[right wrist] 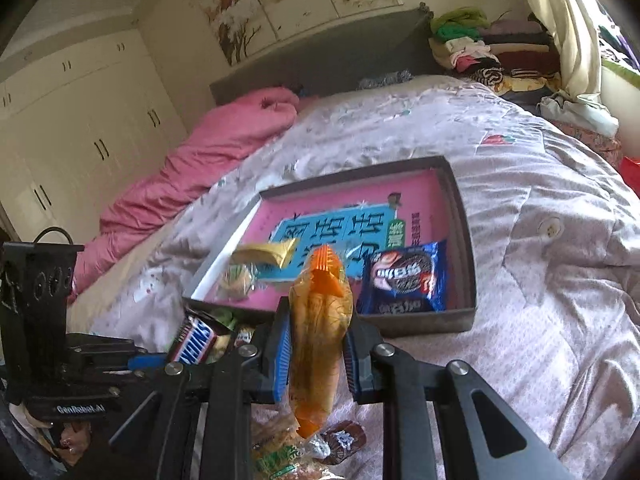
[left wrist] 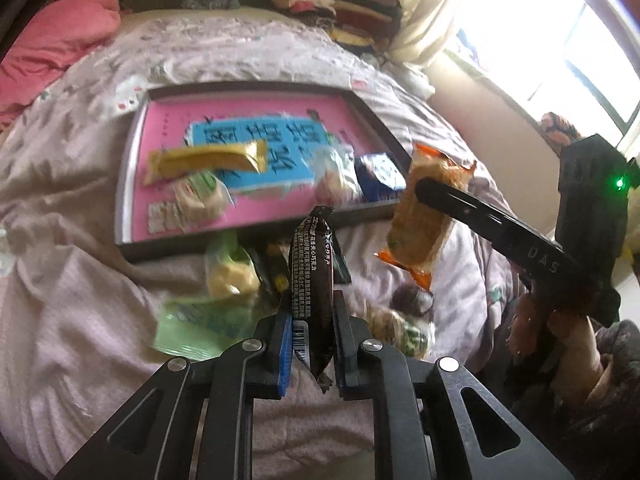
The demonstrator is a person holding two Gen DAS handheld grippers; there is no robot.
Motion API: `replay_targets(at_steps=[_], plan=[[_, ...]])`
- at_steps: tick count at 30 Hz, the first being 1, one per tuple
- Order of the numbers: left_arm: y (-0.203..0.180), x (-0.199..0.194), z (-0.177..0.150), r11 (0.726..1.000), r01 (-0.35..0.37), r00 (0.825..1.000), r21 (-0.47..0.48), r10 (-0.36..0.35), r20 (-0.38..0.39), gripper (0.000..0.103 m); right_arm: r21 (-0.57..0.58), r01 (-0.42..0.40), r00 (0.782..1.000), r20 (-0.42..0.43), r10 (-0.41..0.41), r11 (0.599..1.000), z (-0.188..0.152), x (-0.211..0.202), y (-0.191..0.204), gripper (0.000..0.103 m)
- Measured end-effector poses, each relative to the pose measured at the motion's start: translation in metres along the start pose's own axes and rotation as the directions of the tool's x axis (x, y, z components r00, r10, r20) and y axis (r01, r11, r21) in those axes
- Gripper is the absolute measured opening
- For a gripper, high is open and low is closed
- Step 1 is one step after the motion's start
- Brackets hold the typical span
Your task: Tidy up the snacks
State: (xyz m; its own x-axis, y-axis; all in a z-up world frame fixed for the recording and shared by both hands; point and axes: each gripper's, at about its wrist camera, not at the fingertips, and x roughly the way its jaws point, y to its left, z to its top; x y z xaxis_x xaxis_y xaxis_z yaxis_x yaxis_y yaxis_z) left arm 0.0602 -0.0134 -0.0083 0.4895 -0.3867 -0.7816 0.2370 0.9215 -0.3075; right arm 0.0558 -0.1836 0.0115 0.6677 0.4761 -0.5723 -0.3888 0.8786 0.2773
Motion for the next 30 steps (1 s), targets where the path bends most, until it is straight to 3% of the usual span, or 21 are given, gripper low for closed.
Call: replay_targets(at_steps=[13,30], plan=[[0.017,-0.008,0.020,0.997,-0.032,0.997,-0.071,0.036,0.064,0.016,0.085,-0.031,0.994,0.104,0.022,0.996,0.024,-0.016,-0.024,0.023],[0.019,-0.001,0.049,0.995,-0.029,0.994,-0.094,0.039,0.102,0.016,0.104,-0.032,0.989,0.149,0.016,0.994,0.045,-0.001,-0.033,0.023]])
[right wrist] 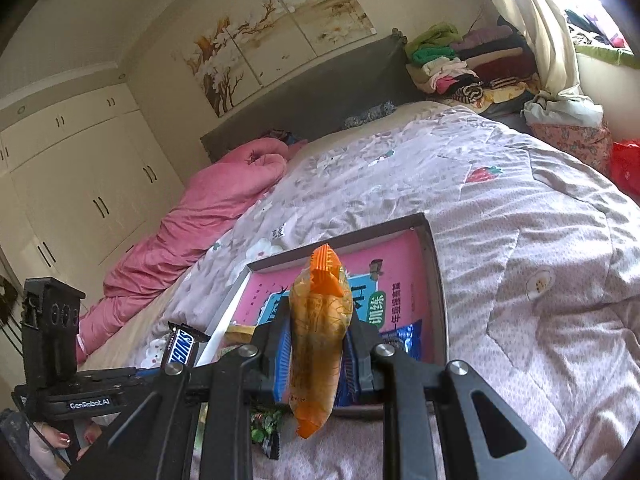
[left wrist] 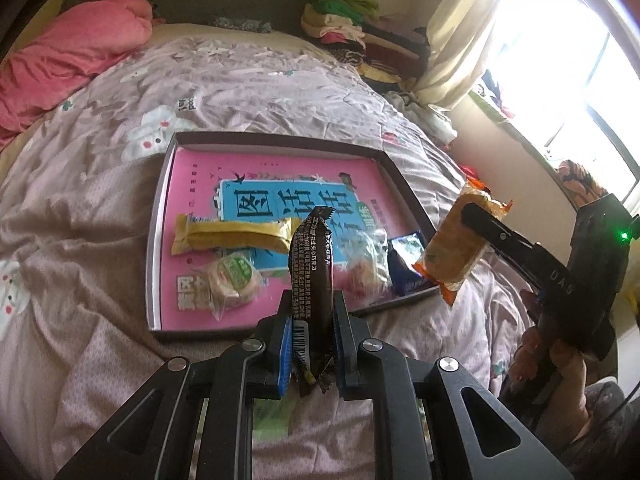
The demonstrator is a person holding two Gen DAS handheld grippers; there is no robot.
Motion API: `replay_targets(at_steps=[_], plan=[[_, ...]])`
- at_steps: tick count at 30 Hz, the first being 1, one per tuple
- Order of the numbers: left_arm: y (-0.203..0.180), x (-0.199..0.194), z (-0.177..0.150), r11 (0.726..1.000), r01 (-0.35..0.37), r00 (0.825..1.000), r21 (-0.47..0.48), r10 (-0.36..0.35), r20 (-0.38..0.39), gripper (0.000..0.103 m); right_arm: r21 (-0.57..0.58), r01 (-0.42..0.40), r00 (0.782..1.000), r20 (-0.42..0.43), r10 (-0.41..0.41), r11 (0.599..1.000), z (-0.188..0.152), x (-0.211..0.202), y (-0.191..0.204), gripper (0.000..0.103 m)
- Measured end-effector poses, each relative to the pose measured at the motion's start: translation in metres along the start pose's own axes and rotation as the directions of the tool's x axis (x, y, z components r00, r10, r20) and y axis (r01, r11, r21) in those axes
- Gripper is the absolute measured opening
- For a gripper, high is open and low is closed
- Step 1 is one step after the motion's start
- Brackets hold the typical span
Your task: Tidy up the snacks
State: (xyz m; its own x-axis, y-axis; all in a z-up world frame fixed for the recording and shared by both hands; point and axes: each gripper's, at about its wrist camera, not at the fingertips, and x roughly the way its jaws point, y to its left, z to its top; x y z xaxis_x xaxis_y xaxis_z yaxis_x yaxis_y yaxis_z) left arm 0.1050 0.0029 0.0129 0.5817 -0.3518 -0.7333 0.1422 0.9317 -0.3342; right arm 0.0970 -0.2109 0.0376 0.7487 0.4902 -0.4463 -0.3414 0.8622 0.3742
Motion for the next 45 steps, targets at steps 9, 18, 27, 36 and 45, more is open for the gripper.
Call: replay_targets(at_steps=[9,18,27,36,45], plan=[[-0.003,0.007,0.009,1.000,-0.002,1.000,0.003,0.002,0.005,0.016,0.003,-0.009,1.000,0.006,0.009,1.000,0.004,0.006,0.000,0.023],[-0.005,0.016,0.015,1.000,-0.007,1.000,0.006,0.007,0.001,0.016,-0.006,-0.010,1.000,0.011,0.010,1.000,0.008,0.009,0.000,0.023],[0.002,0.023,0.019,1.000,-0.015,1.000,-0.010,0.015,-0.003,0.016,-0.002,-0.004,1.000,0.021,0.004,1.000,0.011,0.010,-0.002,0.023],[0.004,0.037,0.020,1.000,-0.021,1.000,-0.013,0.021,-0.023,0.016,0.024,0.003,1.000,0.017,-0.003,1.000,0.016,0.016,-0.010,0.023],[0.005,0.051,0.018,1.000,-0.023,0.999,-0.012,0.023,-0.040,0.016,0.060,0.018,1.000,-0.005,-0.018,0.998,0.012,0.022,-0.021,0.023]])
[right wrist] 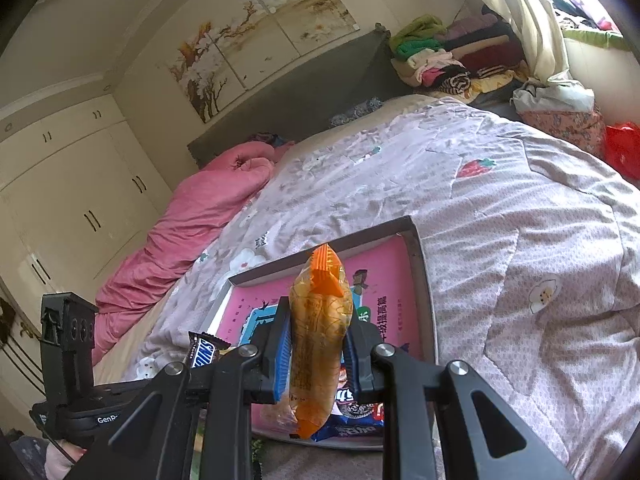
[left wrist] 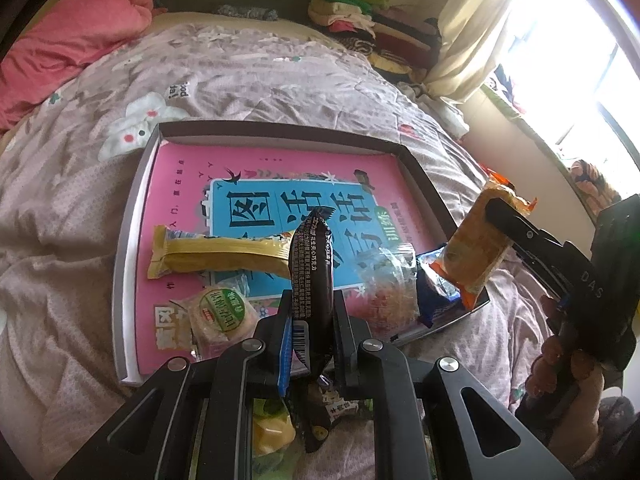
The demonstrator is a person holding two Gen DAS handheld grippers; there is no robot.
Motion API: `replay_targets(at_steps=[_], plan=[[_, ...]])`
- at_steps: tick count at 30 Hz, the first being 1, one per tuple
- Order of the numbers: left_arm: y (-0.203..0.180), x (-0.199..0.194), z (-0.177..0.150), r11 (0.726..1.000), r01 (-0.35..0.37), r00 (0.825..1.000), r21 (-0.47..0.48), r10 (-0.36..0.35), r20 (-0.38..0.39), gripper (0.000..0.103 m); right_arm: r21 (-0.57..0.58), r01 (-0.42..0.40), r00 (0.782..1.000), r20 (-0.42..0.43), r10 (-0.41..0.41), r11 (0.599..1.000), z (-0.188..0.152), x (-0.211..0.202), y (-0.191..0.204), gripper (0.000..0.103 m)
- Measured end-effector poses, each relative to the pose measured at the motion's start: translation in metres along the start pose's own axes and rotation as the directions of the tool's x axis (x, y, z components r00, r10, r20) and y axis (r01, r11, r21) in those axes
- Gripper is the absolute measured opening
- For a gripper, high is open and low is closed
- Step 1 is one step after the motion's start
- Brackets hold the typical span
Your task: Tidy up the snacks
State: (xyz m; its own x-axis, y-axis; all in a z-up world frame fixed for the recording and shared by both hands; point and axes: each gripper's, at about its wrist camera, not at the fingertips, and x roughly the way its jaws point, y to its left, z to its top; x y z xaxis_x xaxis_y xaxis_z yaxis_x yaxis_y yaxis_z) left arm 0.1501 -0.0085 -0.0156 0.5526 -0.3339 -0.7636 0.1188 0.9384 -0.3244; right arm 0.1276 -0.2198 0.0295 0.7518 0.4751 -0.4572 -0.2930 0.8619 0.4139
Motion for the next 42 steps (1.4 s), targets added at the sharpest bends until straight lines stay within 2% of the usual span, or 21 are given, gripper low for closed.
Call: replay_targets(at_steps=[15,30,42], plan=[[-0.006,0.015,-0.001,0.998,-0.052,0.998,0.043,0.054,-0.039,0.016,0.010,-0.018,0.999,-0.034,0.018,1.000,-0.004,0.015,-0.003,0.023],[-0.006,0.024,-0.005,0.997,-0.058,0.996,0.044,0.061,-0.059,0.017,-0.003,-0.060,0.992,-0.113,0.059,0.998,-0.019,0.034,0.005,0.023],[-0.005,0.028,-0.008,0.997,-0.059,0.995,0.043,0.062,-0.074,0.017,-0.069,0.014,0.989,-0.146,-0.024,0.998,-0.028,0.040,0.011,0.026]])
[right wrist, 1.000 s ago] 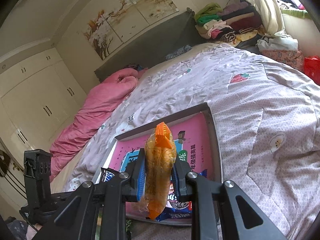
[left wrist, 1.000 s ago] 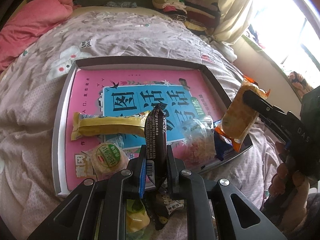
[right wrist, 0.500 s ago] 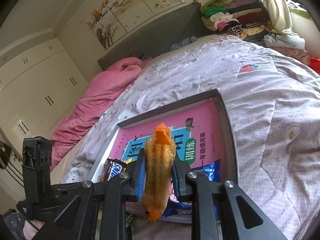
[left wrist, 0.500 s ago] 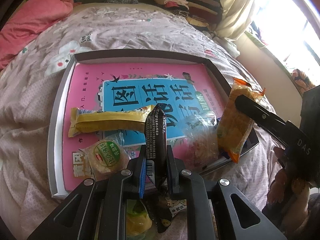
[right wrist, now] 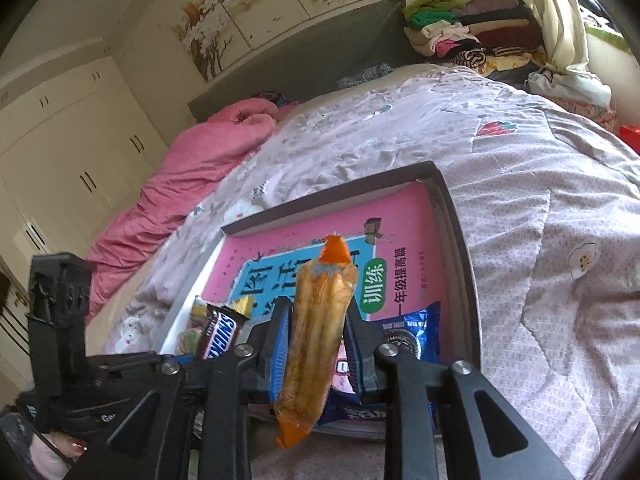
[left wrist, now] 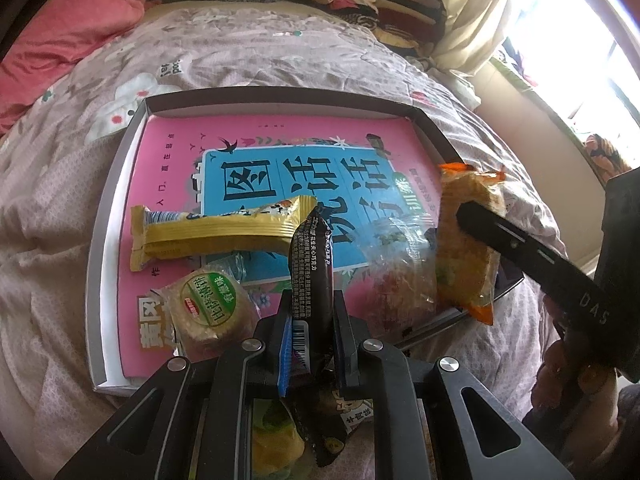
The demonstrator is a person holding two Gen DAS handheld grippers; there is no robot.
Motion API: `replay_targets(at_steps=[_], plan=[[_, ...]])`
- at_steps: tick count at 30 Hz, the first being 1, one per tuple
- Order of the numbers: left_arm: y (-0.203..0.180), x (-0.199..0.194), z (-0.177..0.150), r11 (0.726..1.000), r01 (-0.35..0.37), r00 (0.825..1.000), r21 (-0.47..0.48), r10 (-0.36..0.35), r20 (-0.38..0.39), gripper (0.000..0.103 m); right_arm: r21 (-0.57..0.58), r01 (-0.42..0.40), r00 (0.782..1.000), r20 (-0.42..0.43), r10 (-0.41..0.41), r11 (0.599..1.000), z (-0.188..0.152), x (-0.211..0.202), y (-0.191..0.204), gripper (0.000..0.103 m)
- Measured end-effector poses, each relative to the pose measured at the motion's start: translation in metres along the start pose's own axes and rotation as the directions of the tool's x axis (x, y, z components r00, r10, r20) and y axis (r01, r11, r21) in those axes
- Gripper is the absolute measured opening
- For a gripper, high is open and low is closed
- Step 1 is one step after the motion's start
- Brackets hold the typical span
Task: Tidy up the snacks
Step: 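Lower the bread bag and black chocolate bar into the tray and open both grippers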
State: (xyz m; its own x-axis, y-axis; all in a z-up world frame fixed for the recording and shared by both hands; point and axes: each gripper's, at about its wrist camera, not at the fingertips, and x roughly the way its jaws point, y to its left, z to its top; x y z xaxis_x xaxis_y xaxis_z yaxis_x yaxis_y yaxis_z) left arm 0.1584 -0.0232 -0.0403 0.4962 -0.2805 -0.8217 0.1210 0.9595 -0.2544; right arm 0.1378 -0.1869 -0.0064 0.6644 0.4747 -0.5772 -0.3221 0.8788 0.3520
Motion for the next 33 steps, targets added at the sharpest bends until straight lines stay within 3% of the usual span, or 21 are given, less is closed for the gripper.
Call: replay_targets(at_steps=[6,20,23,33], plan=[[0.001,-0.001,-0.004,1.000,0.007,1.000,-0.005,-0.007,-0.003,0.017,-0.026,0.038,0.999,-0.035,-0.039,0.999,-0.007,-0.001,0.002,0.042],[0.004,-0.003,-0.006,1.000,0.009,1.000,-0.017,-0.009,0.002,0.017,-0.143,0.107,0.994,-0.016,-0.111,0.984,-0.022,-0.017,0.022,0.041],[0.004,-0.004,-0.006,1.000,0.008,1.000,-0.020,-0.008,0.004,0.017,-0.203,0.116,0.992,-0.026,-0.124,0.972,-0.025,-0.012,0.032,0.036],[0.006,-0.006,-0.005,1.000,0.008,1.000,-0.030,-0.008,0.018,0.017,-0.269,0.154,0.986,-0.013,-0.164,0.951,-0.024,0.008,0.038,0.035]])
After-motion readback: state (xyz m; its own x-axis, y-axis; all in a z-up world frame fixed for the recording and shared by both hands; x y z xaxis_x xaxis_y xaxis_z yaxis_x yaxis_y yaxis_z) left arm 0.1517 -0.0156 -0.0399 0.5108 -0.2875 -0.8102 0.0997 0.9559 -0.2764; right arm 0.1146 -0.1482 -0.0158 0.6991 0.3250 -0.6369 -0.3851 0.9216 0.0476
